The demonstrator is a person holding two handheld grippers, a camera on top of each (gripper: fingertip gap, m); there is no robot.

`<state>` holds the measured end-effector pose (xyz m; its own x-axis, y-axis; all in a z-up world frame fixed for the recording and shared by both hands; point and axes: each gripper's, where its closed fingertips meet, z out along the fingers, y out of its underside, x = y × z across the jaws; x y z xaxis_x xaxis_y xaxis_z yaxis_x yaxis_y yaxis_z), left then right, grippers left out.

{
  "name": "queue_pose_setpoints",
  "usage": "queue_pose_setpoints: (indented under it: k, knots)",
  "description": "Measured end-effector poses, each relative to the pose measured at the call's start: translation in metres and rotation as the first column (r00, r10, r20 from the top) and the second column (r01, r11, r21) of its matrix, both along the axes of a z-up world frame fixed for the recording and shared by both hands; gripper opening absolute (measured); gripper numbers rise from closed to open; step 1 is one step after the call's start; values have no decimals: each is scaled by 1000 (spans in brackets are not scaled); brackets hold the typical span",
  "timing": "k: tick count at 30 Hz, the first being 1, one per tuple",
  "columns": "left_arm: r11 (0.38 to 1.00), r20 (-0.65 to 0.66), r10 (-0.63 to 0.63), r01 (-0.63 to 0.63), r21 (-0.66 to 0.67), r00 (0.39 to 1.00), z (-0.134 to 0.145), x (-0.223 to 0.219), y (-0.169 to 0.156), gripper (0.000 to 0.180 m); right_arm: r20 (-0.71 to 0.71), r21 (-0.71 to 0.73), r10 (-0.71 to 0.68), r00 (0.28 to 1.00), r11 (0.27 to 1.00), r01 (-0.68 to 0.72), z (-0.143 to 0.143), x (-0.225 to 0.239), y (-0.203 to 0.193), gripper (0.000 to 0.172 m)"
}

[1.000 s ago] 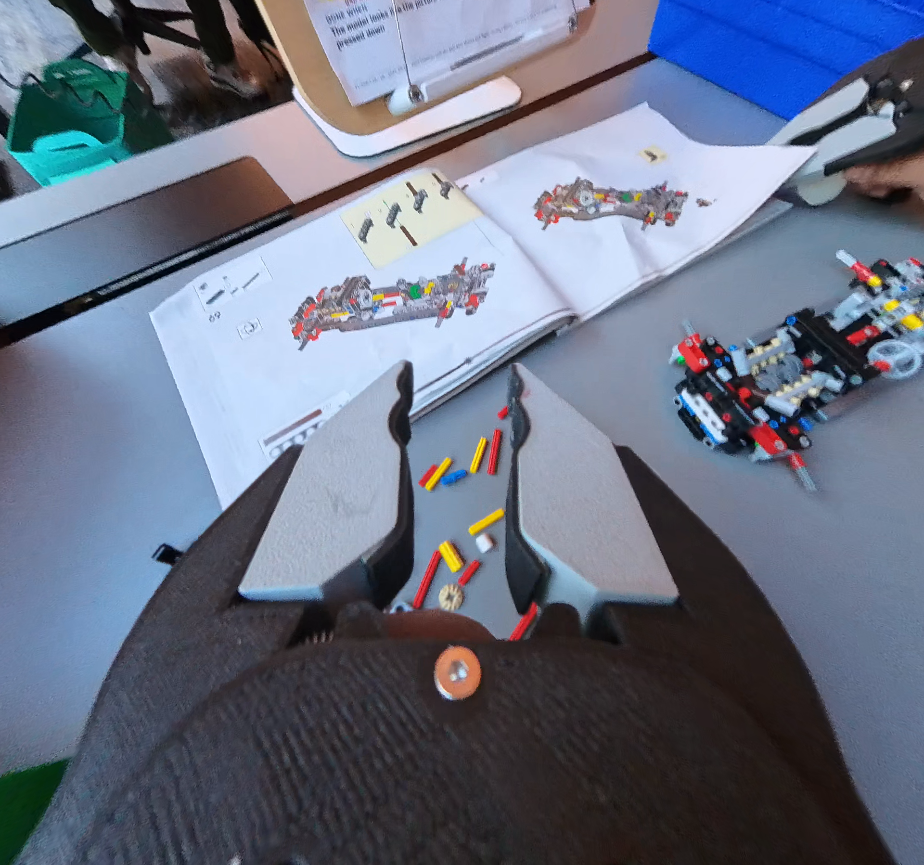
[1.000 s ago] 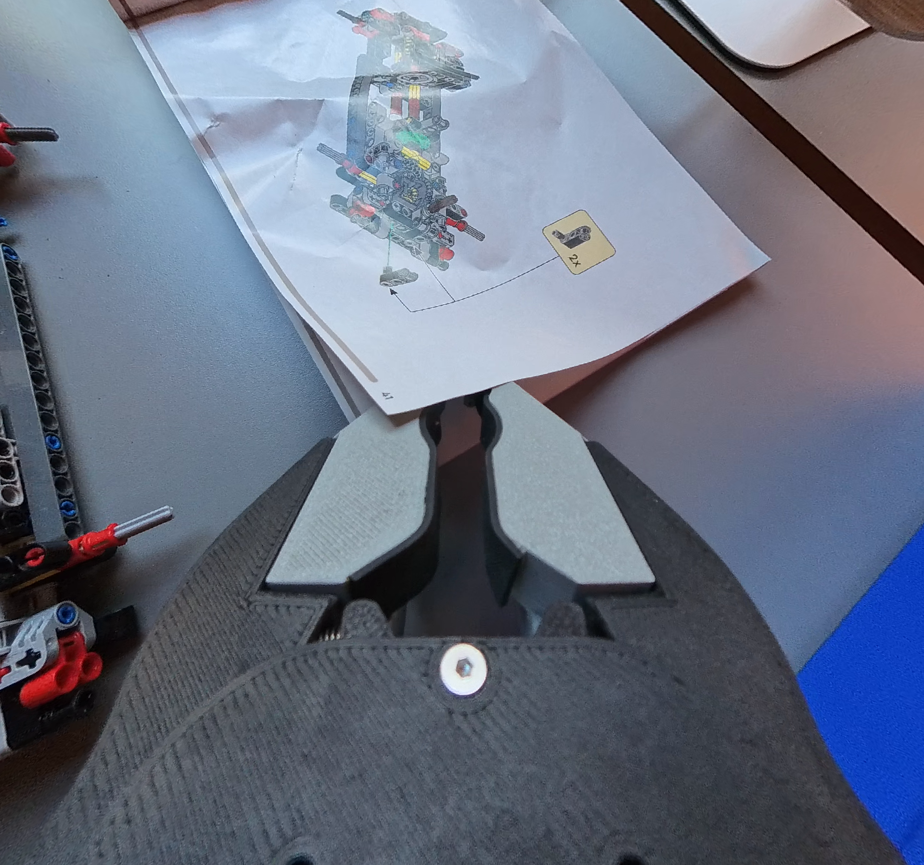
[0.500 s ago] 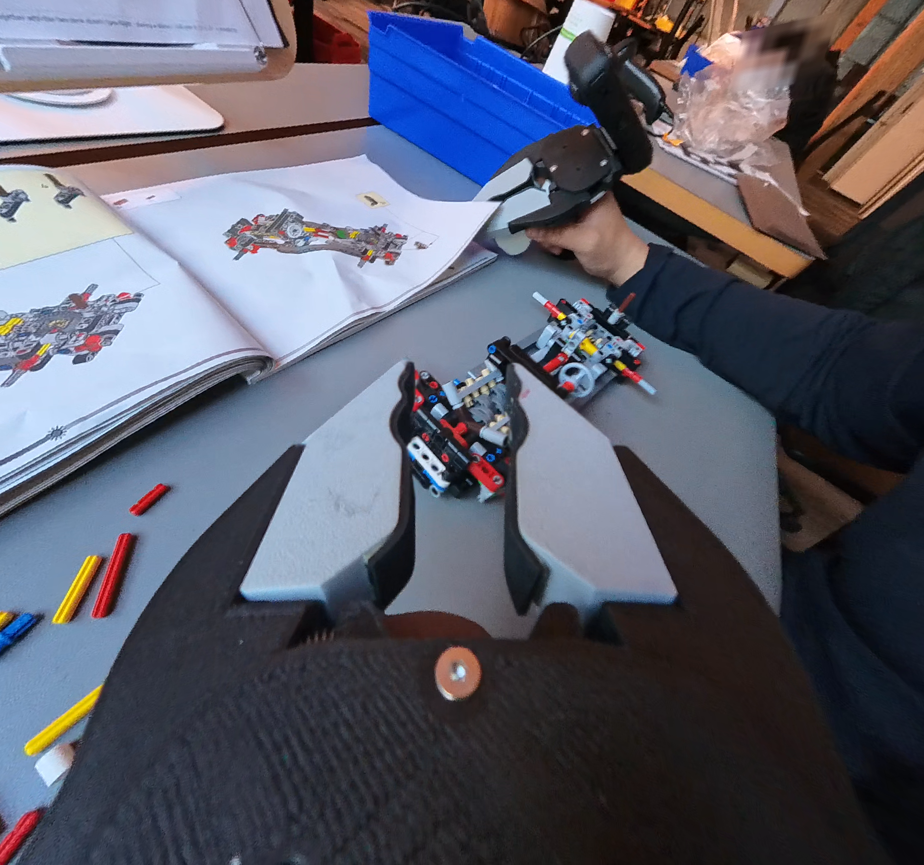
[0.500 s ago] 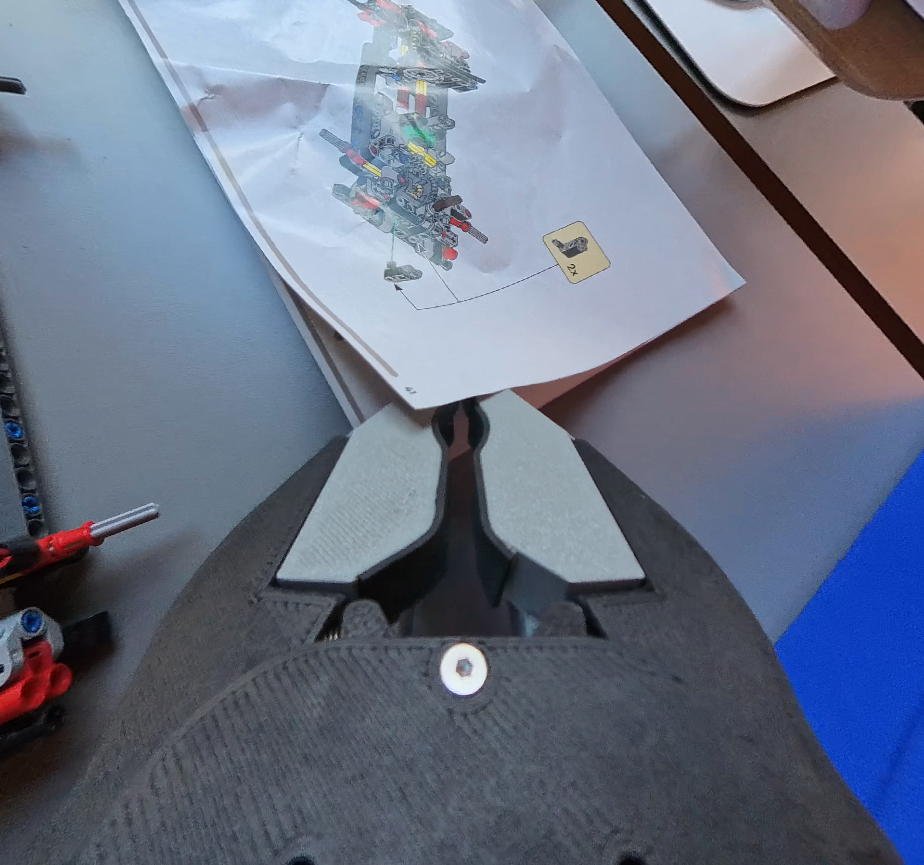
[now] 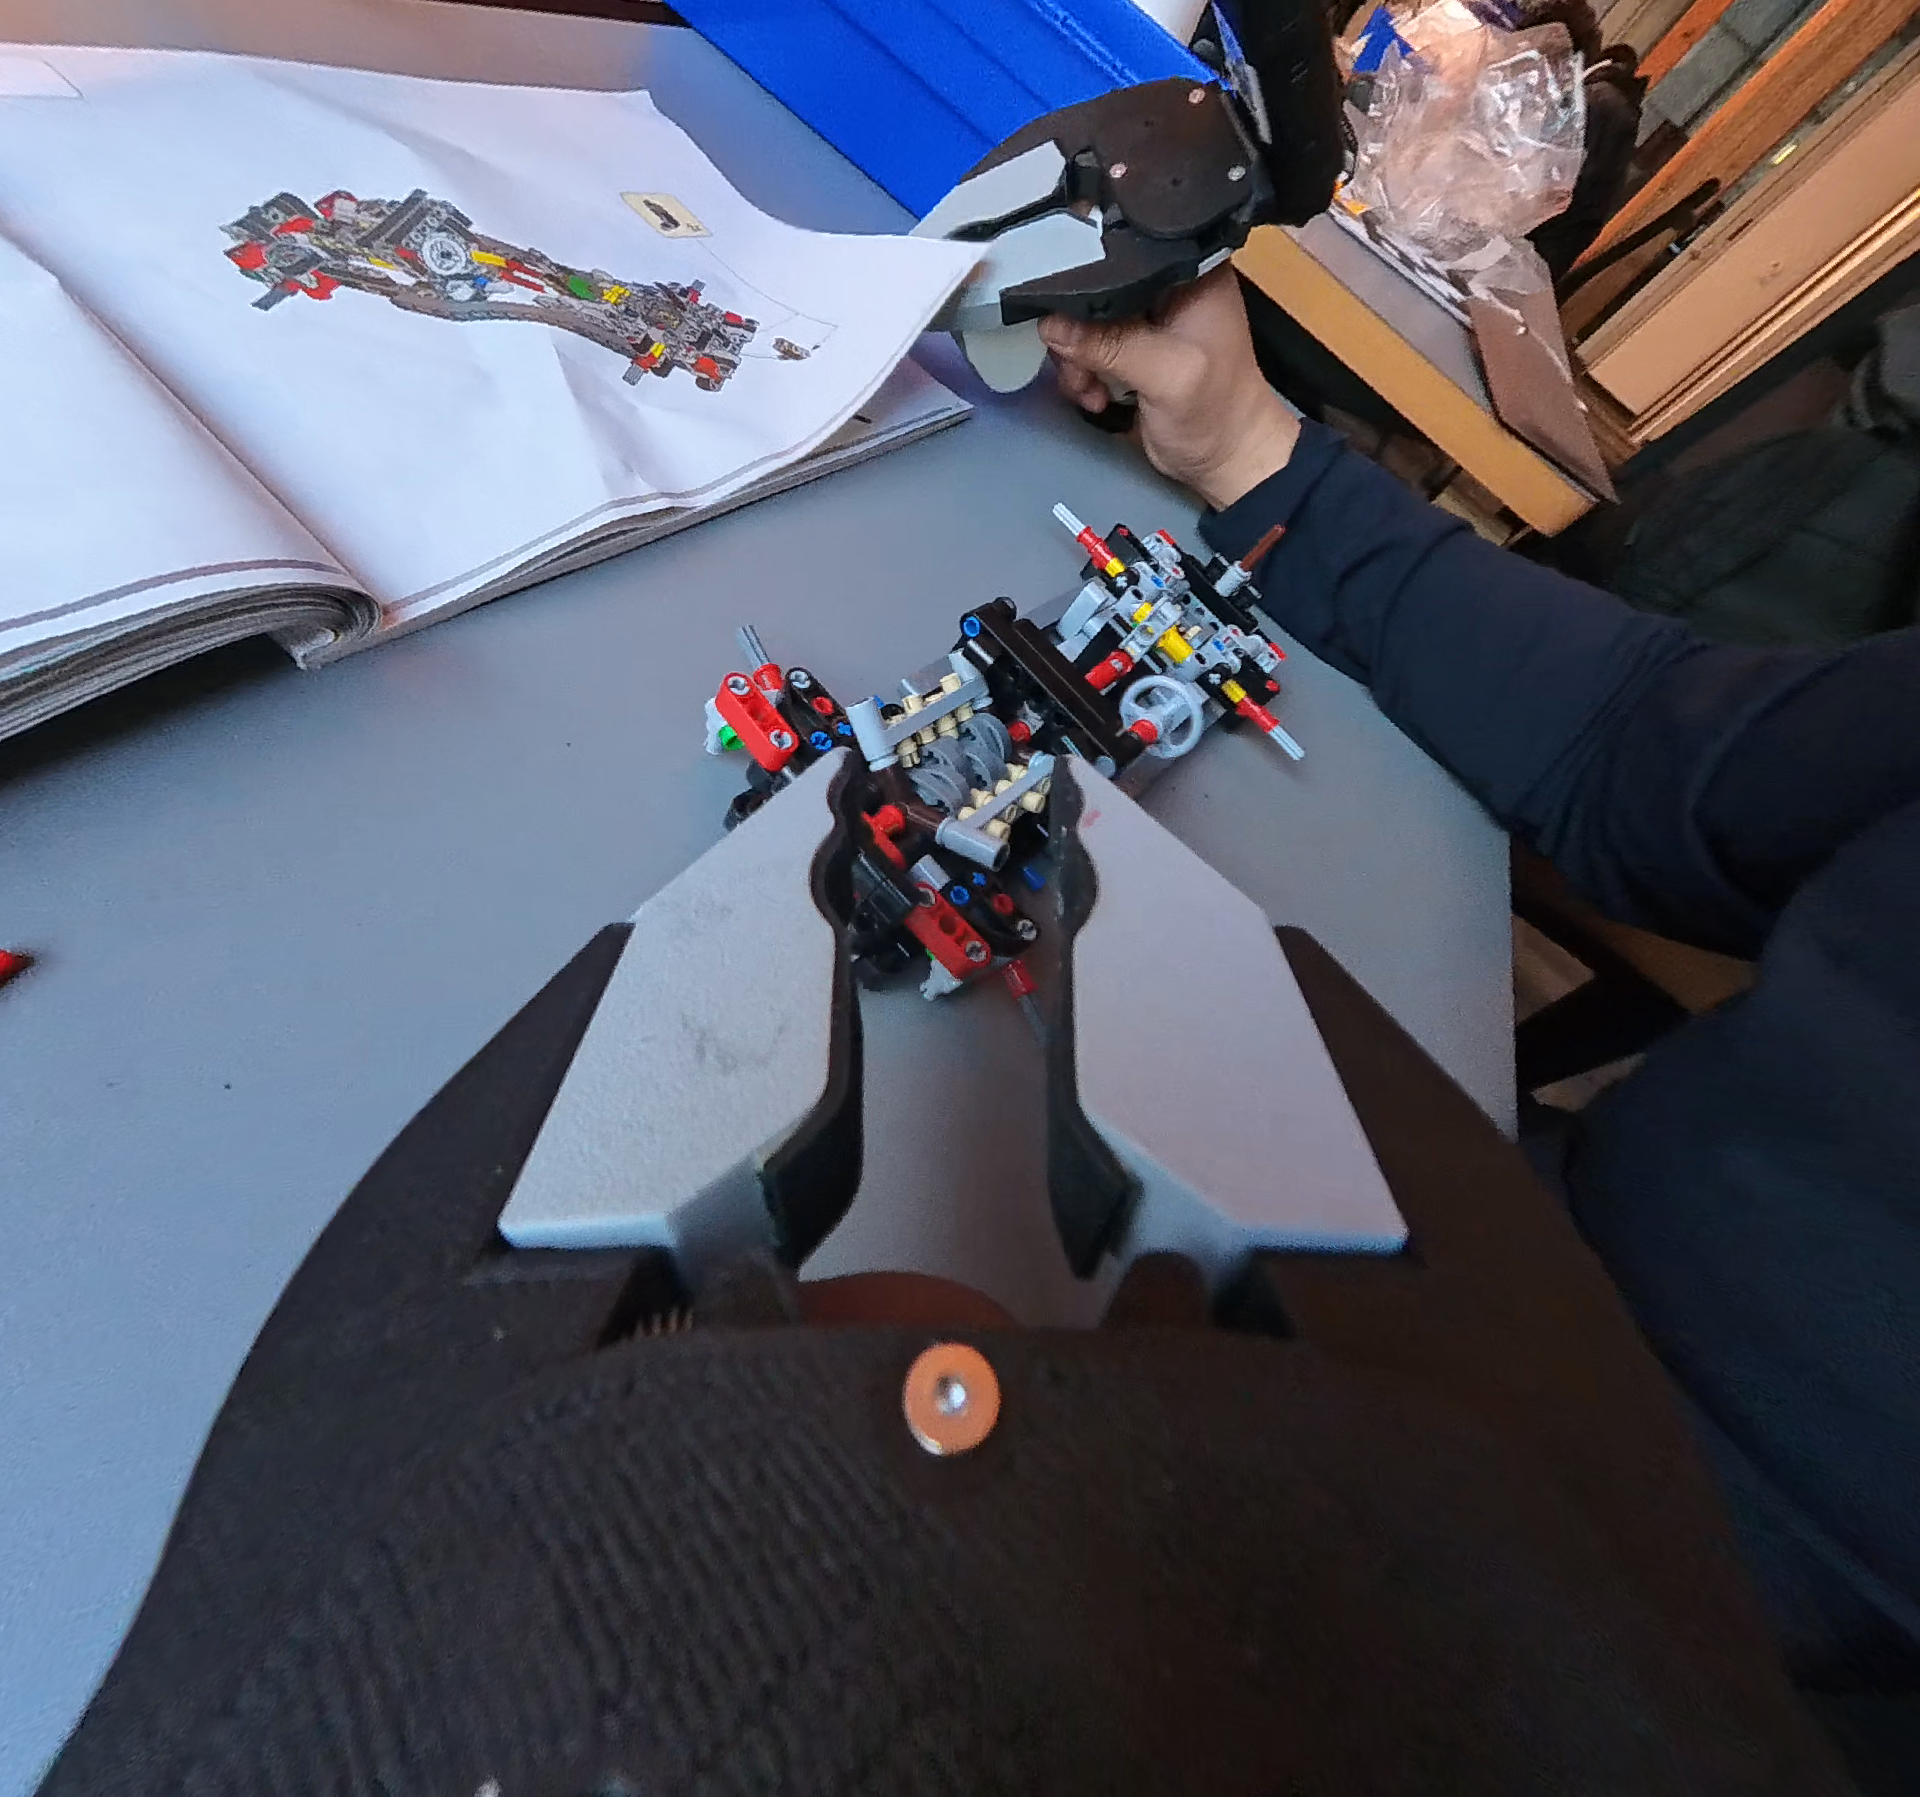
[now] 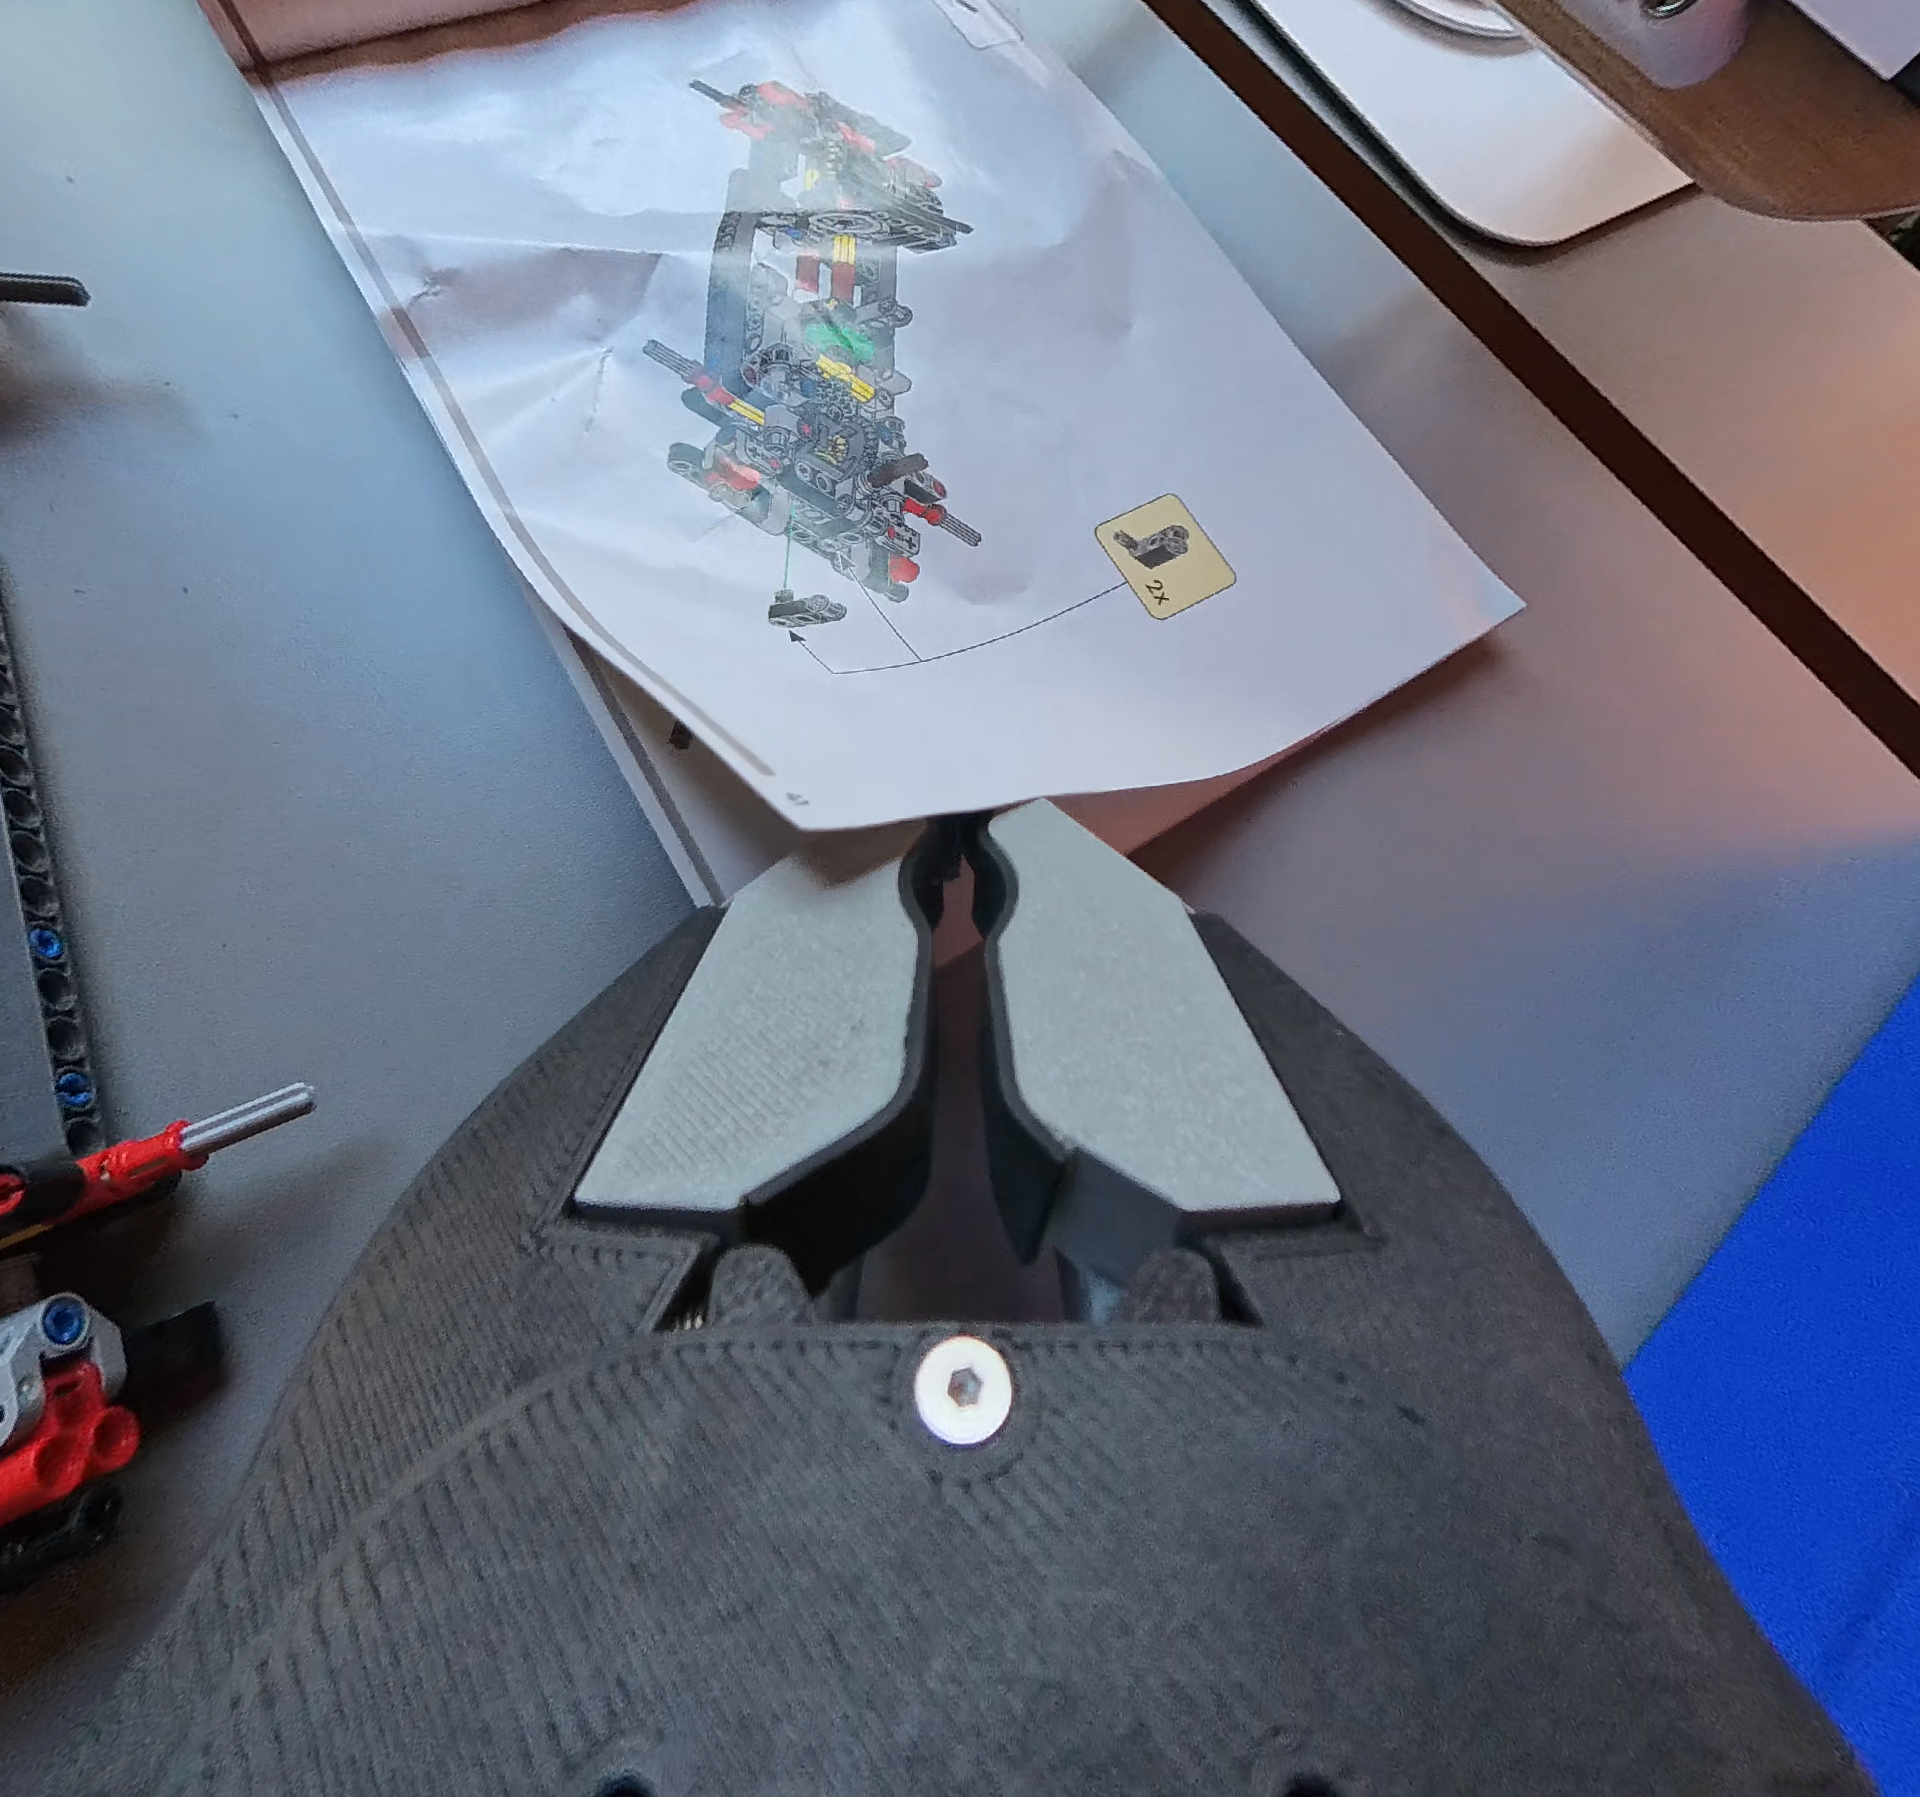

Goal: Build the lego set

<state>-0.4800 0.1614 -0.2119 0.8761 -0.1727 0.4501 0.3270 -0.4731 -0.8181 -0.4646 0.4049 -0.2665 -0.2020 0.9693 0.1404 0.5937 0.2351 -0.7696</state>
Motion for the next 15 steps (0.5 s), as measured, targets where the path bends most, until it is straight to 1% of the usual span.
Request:
queue_pose_setpoints:
  k: [3,7,9,12,15]
  knots:
    - [1000,4,-10,10,-12,1000,-4,2,1,33,-2,0,6,1000,1000,-6,0,0,-1,0]
    - [1000,-35,-1,0,-17,999,-7,-2,1,33,-16,11,-6,1000,1000,7,2,-2,0,0]
    - [1000,-32,5,-5,-17,999,-6,-5,0,32,-20,7,0,1000,1000,0,4,-5,-6,0]
    - [1000,-4,13,-13,-3,1000,-1,-8,-1,32,38,21,22,999,1000,-23,-3,-14,-19,0]
    - [1000,-14,25,-25,0,1000,0,-13,-2,32,90,27,3,996,1000,-6,-5,-31,-24,0]
